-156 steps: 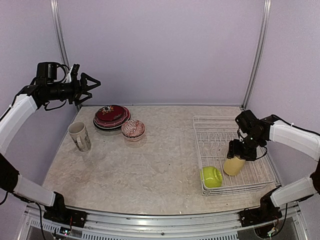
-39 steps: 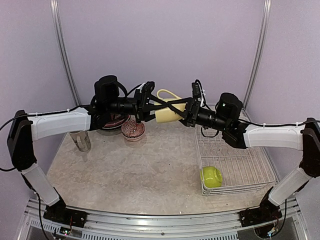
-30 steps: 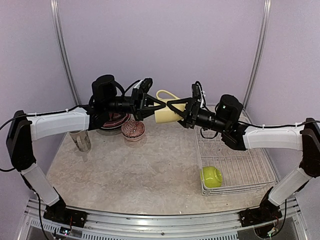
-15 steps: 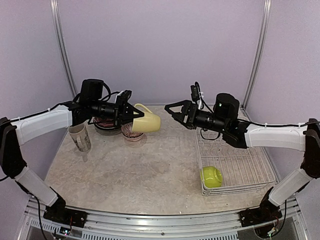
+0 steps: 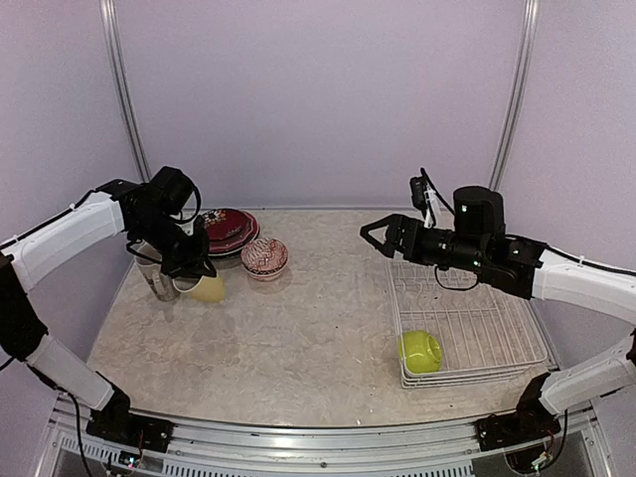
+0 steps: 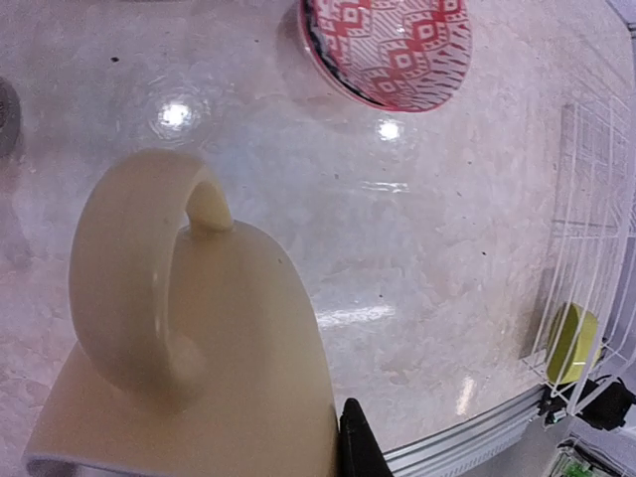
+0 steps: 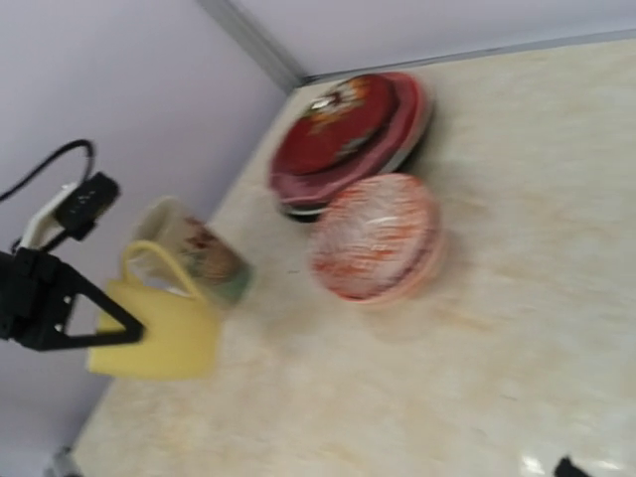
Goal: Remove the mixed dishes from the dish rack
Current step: Place the cup at the corner of the board.
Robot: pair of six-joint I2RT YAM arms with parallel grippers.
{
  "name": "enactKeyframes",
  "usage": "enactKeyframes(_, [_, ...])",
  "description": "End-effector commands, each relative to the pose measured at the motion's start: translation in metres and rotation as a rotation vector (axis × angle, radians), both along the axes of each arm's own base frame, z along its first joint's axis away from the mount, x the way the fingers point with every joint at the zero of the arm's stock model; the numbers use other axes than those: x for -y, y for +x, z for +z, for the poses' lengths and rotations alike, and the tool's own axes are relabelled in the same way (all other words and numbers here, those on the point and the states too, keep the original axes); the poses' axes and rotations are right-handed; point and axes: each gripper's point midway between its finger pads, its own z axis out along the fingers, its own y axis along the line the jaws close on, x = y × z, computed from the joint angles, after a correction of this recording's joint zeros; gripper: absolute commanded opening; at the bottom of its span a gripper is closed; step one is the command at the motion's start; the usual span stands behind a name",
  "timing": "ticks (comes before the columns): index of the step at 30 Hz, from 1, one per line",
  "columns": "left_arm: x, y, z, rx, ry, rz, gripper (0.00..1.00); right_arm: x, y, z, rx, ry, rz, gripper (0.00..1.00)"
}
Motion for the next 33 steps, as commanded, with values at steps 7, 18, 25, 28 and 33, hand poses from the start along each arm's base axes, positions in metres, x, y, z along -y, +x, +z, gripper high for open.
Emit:
enactKeyframes(7, [-0.05,0.042,-0.039,-0.078,0.225,0.025,0.0,0.082,-0.02,-0.034,-0.046,-0.194,-0.232,1.0])
enactKeyframes(18, [-0.073,0.058,-0.078,-0.156,0.388,0.042,0.0,0.099,-0.034,-0.039,-0.08,-0.2,-0.259,1.0])
enactKeyframes(25, [-0.073,0.059,-0.08,-0.146,0.381,0.045,0.27,0.111,-0.049,-0.083,-0.244,-0.451,-0.214,1.0])
enactKeyframes(28, [-0.073,0.059,-0.077,-0.138,0.373,0.048,0.4,0.113,-0.063,-0.105,-0.32,-0.536,-0.156,1.0])
enactKeyframes(33, [-0.066,0.058,-0.066,-0.12,0.323,0.037,0.55,0.115,-0.085,-0.129,-0.408,-0.622,-0.083,1.0])
